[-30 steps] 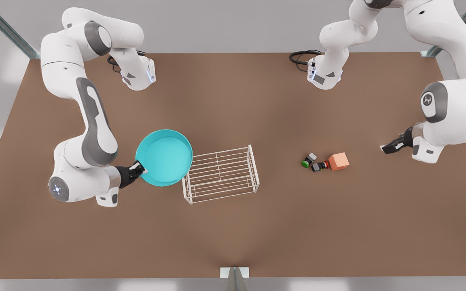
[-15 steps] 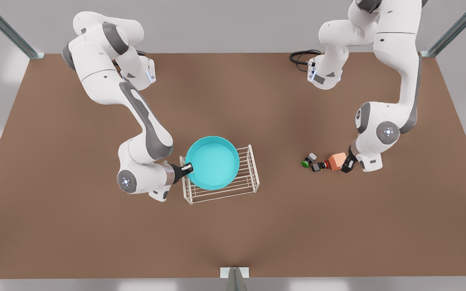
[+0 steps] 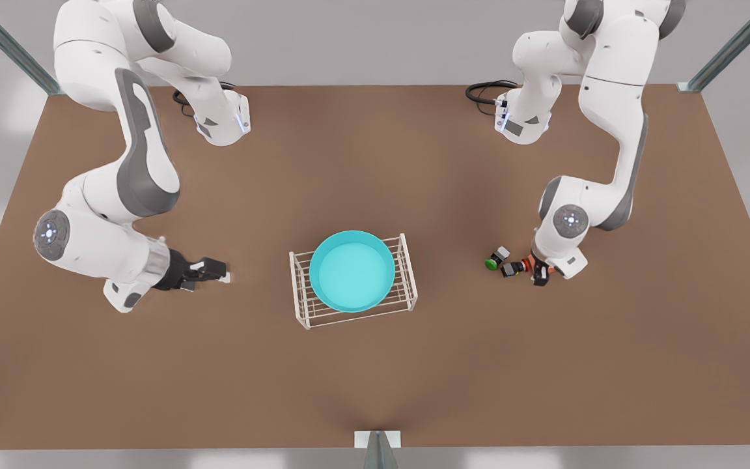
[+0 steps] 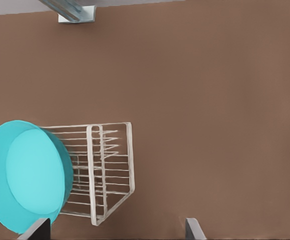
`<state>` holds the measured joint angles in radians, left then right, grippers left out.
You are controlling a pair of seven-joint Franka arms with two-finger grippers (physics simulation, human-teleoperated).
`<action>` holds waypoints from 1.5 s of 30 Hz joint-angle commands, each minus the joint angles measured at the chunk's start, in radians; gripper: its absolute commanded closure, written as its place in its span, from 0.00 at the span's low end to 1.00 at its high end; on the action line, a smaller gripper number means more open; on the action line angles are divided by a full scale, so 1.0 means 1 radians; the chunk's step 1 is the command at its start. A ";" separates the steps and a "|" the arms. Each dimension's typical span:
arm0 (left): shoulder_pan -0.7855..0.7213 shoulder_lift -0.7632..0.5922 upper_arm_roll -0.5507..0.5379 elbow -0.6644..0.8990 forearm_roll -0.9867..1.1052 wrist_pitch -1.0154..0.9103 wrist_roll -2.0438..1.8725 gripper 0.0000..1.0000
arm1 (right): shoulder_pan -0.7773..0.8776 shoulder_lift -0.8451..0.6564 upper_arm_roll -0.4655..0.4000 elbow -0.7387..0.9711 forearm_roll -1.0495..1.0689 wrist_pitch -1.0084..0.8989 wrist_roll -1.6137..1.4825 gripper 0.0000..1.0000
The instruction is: Place the plate on the shelf with right arm and place the red button switch in the plate with left arm
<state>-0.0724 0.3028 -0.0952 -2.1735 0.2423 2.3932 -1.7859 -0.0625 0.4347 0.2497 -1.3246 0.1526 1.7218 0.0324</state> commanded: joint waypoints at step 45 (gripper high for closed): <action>-0.050 0.153 0.020 -0.009 0.256 0.086 -0.607 0.06 | -0.005 0.127 -0.058 0.002 -0.298 -0.133 -0.117 0.00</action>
<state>-0.1221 0.4564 -0.0752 -2.1830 0.4969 2.4794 -2.3625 -0.0675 0.5628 0.1916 -1.3227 -0.1471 1.5897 -0.0735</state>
